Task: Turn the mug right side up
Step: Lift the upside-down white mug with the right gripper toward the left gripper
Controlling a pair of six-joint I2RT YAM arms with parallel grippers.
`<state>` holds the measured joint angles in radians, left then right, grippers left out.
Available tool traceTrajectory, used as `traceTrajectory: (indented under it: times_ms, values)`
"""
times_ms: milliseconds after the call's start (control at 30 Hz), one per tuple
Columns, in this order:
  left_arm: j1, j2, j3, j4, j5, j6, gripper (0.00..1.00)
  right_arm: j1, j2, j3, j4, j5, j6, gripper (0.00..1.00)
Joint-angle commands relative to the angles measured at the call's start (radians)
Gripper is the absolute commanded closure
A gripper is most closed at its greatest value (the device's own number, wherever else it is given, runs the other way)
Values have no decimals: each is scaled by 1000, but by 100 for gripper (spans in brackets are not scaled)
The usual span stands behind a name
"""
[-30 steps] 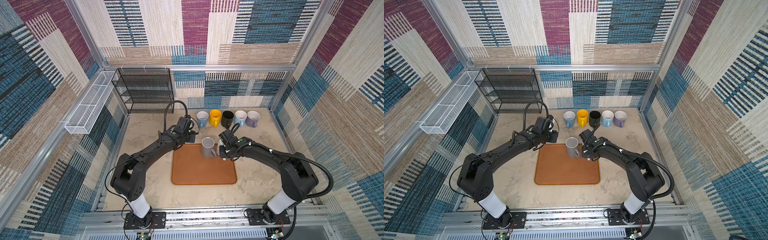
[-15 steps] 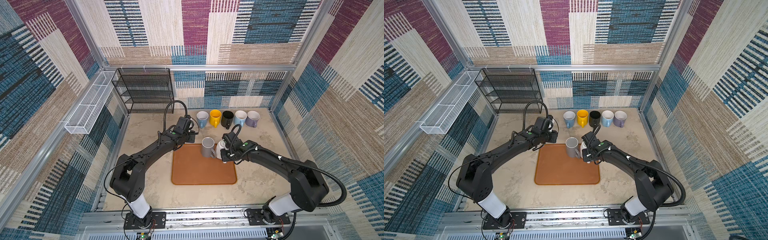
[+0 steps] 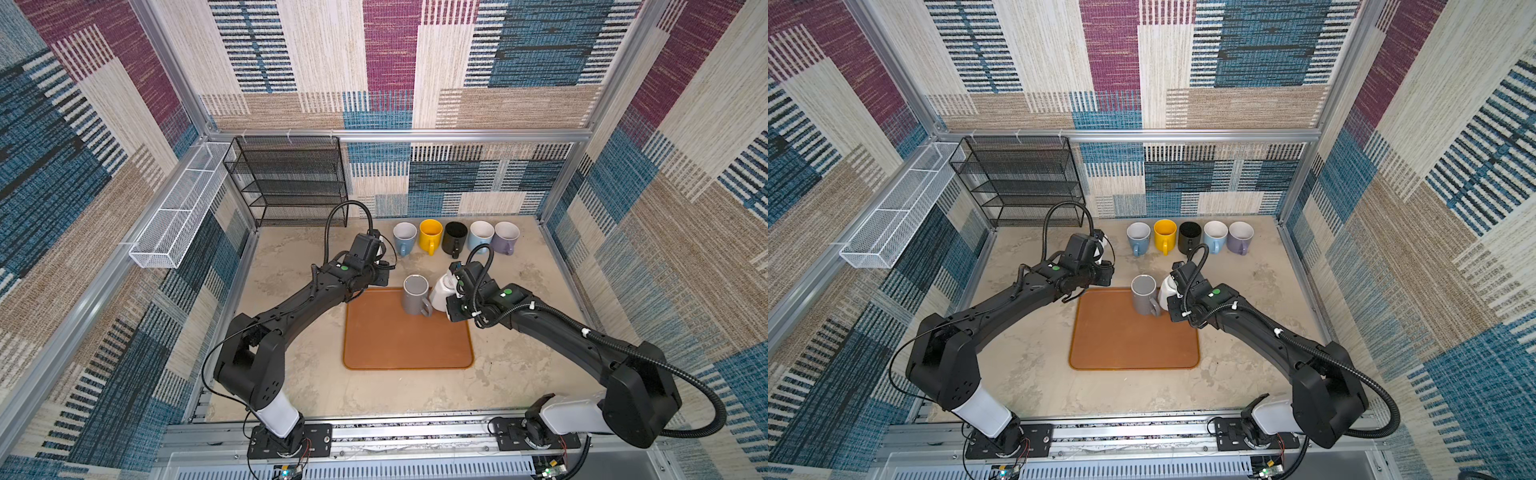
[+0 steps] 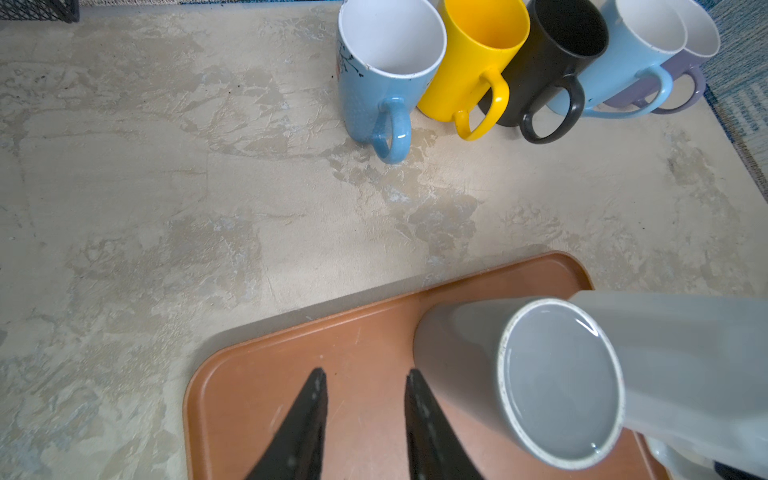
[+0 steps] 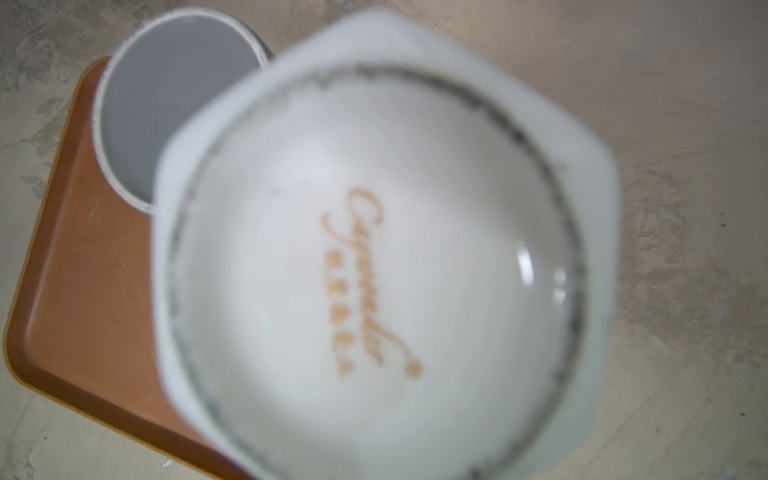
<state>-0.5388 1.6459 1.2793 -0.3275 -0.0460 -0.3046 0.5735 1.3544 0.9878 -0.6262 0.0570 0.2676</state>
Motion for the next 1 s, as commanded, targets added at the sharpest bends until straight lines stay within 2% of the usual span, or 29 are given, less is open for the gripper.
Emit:
traceTrajectory:
  times_ms: [0, 267, 600, 967]
  values:
    - [1, -18, -1, 13, 14, 12, 67, 0, -24, 32, 24, 43, -23, 96]
    - [1, -60, -20, 20, 11, 20, 67, 1, -35, 132, -15, 48, -74, 96]
    - [3, -112, -53, 43, 21, 19, 66, 27, 22, 246, -20, 64, -122, 96]
    - [75, -194, -191, 54, 73, -15, 67, 79, 110, 366, 16, 57, -141, 97]
